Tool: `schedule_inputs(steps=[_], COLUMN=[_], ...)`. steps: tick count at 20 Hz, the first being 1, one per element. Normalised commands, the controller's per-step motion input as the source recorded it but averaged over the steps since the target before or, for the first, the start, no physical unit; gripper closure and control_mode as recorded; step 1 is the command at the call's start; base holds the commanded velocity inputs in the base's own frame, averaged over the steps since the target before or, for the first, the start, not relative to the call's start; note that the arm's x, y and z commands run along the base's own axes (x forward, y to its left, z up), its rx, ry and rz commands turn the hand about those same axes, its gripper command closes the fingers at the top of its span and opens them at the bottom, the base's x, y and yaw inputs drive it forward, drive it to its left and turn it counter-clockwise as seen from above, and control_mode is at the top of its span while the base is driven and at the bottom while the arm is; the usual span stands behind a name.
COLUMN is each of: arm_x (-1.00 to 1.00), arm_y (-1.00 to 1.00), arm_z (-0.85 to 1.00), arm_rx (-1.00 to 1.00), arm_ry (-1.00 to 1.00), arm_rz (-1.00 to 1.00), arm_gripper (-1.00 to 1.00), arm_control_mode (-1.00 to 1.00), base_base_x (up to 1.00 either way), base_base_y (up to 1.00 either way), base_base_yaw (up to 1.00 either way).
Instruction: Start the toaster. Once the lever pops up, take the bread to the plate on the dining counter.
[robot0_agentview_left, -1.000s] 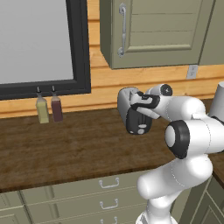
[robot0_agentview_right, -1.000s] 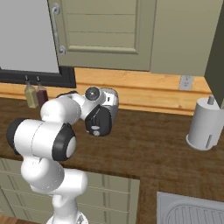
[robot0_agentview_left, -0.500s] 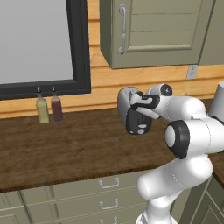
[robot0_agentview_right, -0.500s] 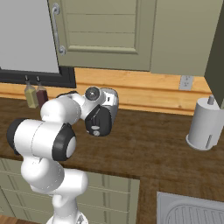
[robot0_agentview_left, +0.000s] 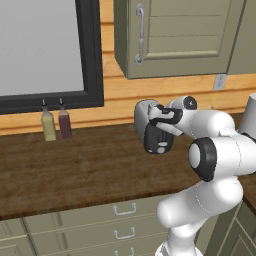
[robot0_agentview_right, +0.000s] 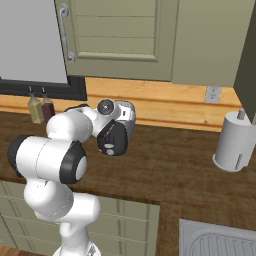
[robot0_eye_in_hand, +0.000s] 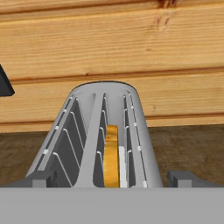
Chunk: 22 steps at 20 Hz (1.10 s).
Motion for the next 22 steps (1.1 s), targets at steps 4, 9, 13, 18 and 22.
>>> schedule_inputs(steps=[4, 9, 13, 18, 22], arm_x=[0.0, 0.0, 0.0, 0.0, 0.0], arm_y=[0.0, 0.0, 0.0, 0.0, 0.0], arm_z=[0.0, 0.0, 0.0, 0.0, 0.0], arm_rx=[0.0, 0.0, 0.0, 0.0, 0.0], arm_ry=[0.0, 0.0, 0.0, 0.0, 0.0], arm_rz=[0.0, 0.0, 0.0, 0.0, 0.0], arm_gripper=[-1.0, -1.0, -1.0, -1.0, -1.0], arm_control_mode=[-1.0, -1.0, -1.0, -1.0, -1.0], base_base_x=[0.0, 0.0, 0.0, 0.0, 0.0], base_base_y=[0.0, 0.0, 0.0, 0.0, 0.0], base_base_yaw=[0.0, 0.0, 0.0, 0.0, 0.0])
